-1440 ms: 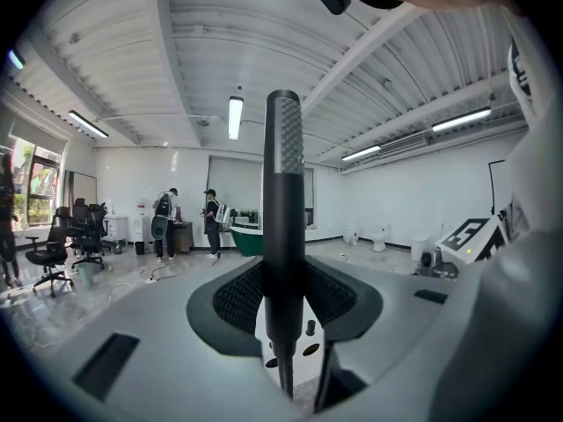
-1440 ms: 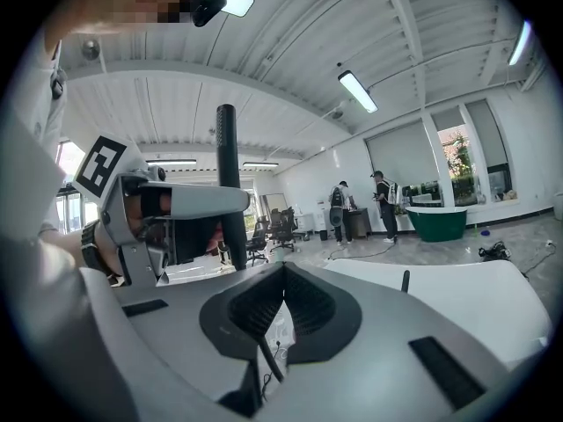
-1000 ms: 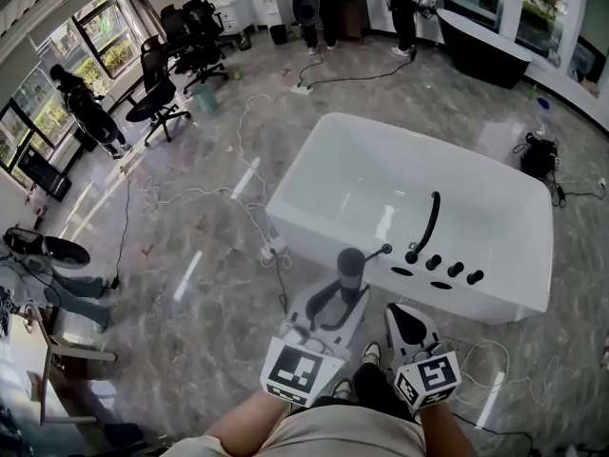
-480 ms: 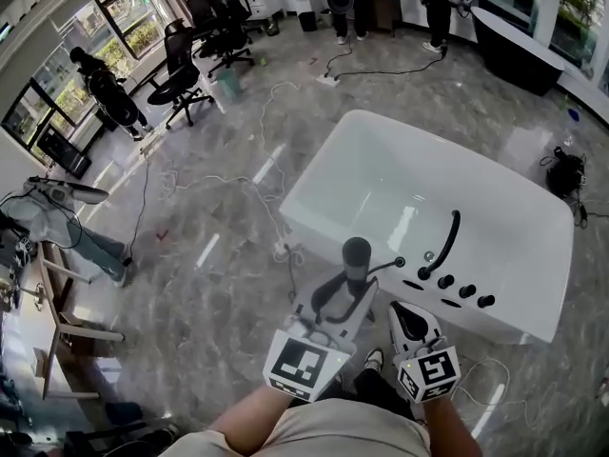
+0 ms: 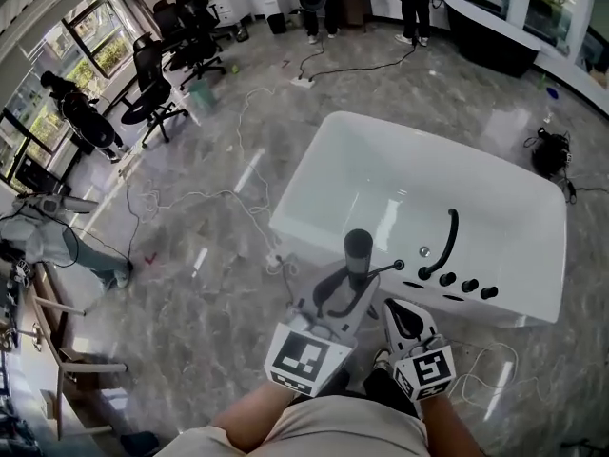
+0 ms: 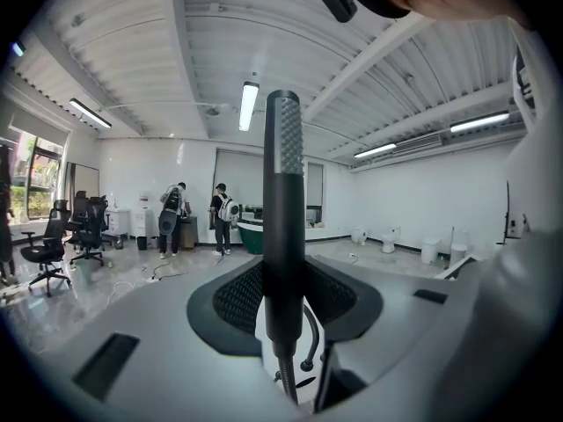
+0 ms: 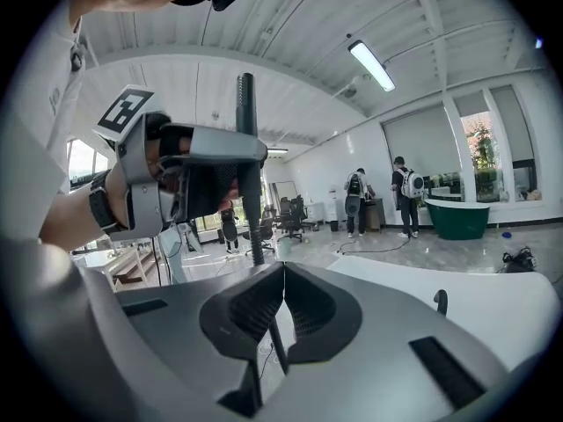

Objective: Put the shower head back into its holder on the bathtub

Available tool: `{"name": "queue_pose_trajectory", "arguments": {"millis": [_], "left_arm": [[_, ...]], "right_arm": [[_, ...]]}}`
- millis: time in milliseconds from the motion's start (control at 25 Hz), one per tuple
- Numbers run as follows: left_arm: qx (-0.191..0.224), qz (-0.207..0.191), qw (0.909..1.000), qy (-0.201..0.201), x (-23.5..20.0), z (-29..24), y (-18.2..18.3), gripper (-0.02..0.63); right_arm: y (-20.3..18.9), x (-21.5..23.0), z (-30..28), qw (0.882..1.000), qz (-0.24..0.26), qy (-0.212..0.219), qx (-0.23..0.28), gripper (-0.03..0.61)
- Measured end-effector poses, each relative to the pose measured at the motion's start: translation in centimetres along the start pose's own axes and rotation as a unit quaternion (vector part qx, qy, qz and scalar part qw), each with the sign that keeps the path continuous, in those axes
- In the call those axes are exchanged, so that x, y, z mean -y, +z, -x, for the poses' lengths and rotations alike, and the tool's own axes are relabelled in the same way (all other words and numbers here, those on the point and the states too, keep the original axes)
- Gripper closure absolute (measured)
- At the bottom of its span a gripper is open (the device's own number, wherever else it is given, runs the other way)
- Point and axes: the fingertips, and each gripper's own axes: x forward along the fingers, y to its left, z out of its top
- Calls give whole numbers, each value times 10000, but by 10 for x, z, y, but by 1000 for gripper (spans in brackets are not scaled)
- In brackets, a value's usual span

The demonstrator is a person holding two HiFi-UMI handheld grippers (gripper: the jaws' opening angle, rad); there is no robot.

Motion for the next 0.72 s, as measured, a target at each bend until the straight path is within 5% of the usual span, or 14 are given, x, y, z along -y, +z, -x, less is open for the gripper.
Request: {"name": "queue_pose_trajectory", "arguments": {"millis": [320, 720], "left_arm": [[110, -102, 9990, -428, -20, -4, 17, 480], [284, -141, 9984, -465, -33, 4, 51, 480]], "right_arm": [[-35, -13, -32, 9991, 103, -251, -312, 563], [-107, -25, -69, 9946, 337, -139, -970, 555]]}}
